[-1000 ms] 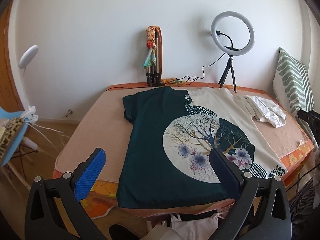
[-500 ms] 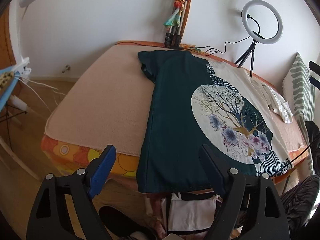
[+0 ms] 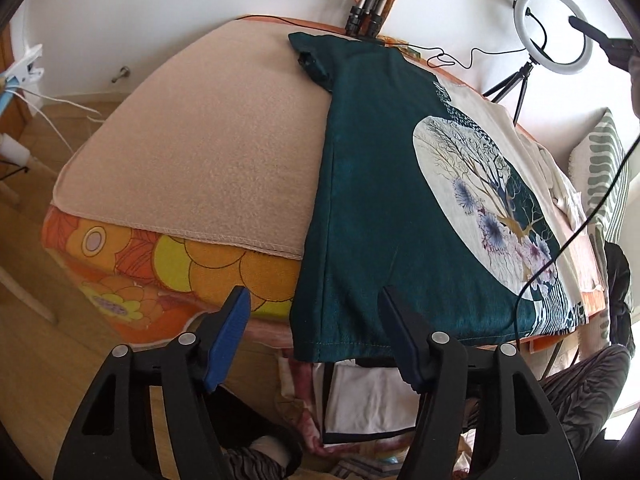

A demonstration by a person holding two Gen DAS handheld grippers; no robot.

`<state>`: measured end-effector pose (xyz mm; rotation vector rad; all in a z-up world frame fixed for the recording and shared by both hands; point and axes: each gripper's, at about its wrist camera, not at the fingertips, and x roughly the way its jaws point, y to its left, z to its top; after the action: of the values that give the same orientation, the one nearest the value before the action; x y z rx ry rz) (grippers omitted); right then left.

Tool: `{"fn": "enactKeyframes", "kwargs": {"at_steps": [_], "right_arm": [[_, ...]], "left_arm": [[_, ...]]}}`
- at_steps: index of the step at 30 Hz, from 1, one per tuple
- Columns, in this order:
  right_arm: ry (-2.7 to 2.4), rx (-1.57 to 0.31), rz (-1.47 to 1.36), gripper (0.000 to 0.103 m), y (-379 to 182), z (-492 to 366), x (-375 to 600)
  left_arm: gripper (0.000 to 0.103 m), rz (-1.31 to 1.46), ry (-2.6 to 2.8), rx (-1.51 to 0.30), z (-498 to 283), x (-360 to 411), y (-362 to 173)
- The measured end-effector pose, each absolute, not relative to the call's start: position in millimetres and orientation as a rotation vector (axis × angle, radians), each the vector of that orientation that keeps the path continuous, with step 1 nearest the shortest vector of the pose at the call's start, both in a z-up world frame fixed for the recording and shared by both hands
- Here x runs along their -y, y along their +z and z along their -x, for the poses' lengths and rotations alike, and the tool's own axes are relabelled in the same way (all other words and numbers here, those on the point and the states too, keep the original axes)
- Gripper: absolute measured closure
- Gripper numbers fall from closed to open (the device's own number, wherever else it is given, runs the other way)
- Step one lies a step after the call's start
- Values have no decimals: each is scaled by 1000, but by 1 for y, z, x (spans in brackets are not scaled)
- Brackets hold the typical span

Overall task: Fold small clothes
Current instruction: 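Move the right tool to the dark green side edge of the t-shirt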

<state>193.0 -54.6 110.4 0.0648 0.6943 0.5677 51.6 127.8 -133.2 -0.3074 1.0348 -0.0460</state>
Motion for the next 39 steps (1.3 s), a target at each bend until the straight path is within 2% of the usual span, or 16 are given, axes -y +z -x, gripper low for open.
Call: {"fn": "enactKeyframes", "kwargs": {"at_steps": [3, 6, 11, 19, 21, 25, 31, 34, 39], "right_arm": [[612, -753, -67, 4, 93, -221, 15], [653, -849, -68, 4, 69, -250, -26], [713, -997, -61, 4, 21, -297, -91], [672, -1107, -47, 12, -44, -353, -153], [653, -1135, -56, 19, -59, -367, -165], [638, -1180, -66, 28, -86, -389, -187], [596, -1210, 6, 35, -118, -410, -215], [581, -1233, 43, 39, -128, -415, -222], [571, -1209, 180, 44, -134, -416, -234]], "left_arm": [[42, 328, -42, -1041, -53, -133, -138], [49, 363, -46, -1053, -53, -137, -143], [49, 368, -59, -1043, -53, -137, -143], [50, 353, -77, -1042, -51, -134, -142], [50, 370, -86, -1043, -53, -134, -142], [66, 417, -120, -1054, -57, -133, -144], [73, 343, -118, -1045, -60, -123, -143], [88, 365, -144, -1050, -63, -123, -146], [92, 441, -169, -1048, -66, -128, -147]]}}
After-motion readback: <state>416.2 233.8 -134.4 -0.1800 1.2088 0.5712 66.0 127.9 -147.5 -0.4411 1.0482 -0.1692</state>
